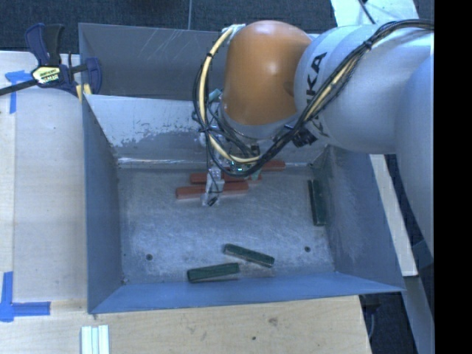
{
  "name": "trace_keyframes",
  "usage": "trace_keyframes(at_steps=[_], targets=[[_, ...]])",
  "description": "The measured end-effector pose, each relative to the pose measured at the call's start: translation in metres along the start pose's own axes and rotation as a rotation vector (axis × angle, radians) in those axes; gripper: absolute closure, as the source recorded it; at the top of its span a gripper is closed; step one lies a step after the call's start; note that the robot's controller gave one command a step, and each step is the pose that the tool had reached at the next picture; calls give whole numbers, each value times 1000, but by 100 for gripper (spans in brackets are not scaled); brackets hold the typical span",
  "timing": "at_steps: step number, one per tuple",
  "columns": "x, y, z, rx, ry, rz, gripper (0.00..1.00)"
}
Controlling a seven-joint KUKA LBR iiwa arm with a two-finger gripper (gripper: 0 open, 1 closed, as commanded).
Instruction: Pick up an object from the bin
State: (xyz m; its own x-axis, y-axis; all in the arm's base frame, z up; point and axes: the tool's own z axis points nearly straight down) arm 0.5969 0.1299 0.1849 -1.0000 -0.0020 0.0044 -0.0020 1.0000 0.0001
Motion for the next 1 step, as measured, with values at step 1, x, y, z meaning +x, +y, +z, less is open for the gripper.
trace_keyframes(at_steps=[1], targets=[[19,-32,116,-1,-12,-37,0]])
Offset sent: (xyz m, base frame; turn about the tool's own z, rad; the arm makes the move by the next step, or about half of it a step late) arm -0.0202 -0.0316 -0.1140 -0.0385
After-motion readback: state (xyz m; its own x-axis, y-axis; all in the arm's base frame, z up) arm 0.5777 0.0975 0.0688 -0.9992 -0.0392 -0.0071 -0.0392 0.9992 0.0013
